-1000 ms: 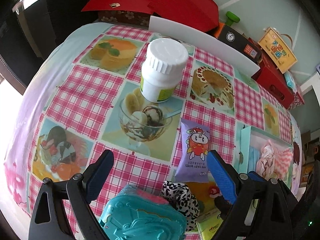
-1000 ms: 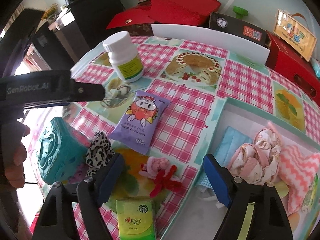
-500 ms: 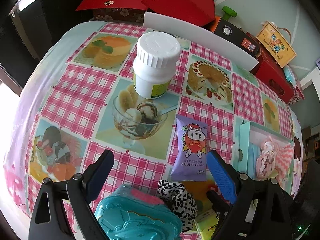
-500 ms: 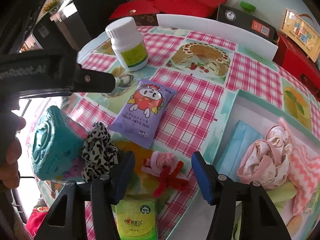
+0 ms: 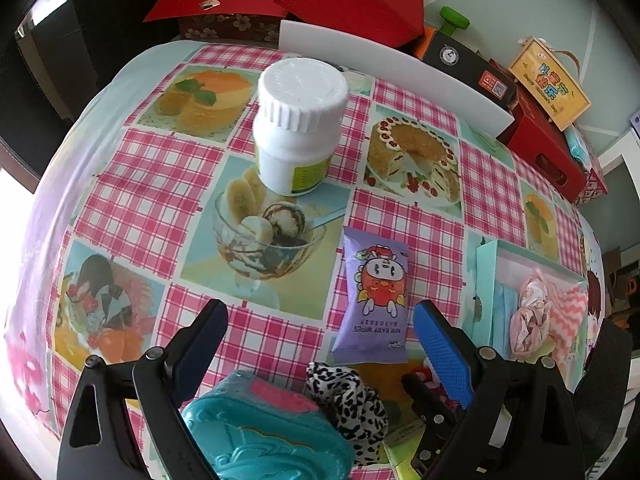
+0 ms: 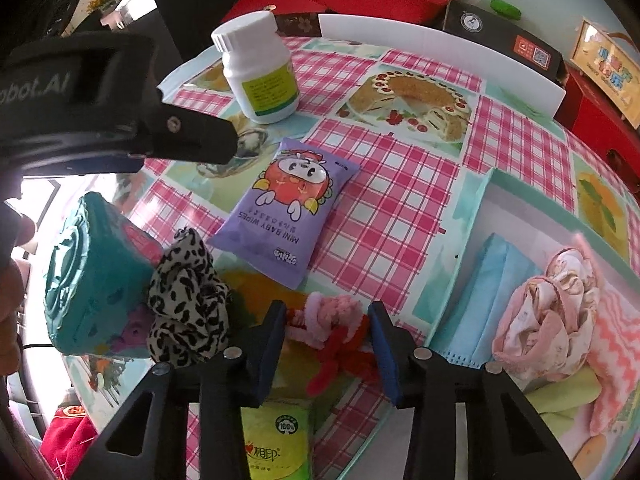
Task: Organize soft objects
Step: 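Grasp the purple wipes bag with the left gripper while the right grasps the pink ribbon scrunchie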
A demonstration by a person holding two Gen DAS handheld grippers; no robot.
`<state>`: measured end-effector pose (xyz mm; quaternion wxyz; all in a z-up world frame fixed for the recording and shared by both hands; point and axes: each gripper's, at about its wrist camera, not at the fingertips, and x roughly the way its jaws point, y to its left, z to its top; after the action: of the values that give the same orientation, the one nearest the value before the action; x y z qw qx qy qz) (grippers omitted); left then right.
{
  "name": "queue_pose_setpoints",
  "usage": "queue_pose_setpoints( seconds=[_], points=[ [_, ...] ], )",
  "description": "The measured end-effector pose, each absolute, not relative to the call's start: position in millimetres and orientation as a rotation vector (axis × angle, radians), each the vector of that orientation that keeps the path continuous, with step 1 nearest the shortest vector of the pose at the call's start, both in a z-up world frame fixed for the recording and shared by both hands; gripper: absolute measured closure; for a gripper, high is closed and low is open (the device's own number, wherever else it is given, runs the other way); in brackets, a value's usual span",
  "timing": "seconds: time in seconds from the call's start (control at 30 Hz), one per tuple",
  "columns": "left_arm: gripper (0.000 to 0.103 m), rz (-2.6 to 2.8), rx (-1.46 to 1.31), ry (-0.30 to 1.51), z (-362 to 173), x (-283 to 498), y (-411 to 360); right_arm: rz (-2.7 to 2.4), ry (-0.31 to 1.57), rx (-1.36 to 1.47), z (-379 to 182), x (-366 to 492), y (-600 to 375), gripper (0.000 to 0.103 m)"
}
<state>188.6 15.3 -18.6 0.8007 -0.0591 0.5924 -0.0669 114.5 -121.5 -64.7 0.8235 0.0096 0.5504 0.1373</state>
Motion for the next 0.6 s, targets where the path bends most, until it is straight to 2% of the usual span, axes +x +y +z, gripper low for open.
queue_pose_setpoints(
  seconds=[0.17, 0.6],
  points=[
    [0.009, -0.162, -0.116, 1.271, -19.3, 189.7, 6.3, 0.288, 1.157, 0.054, -63.8, 116.8, -128.5, 0.064],
    [0.009, -0.191, -0.099, 1.265, -22.0, 193.9, -13.8, 0.284, 1.065, 0.161, -37.9, 114.4, -149.5, 0.064]
  ],
)
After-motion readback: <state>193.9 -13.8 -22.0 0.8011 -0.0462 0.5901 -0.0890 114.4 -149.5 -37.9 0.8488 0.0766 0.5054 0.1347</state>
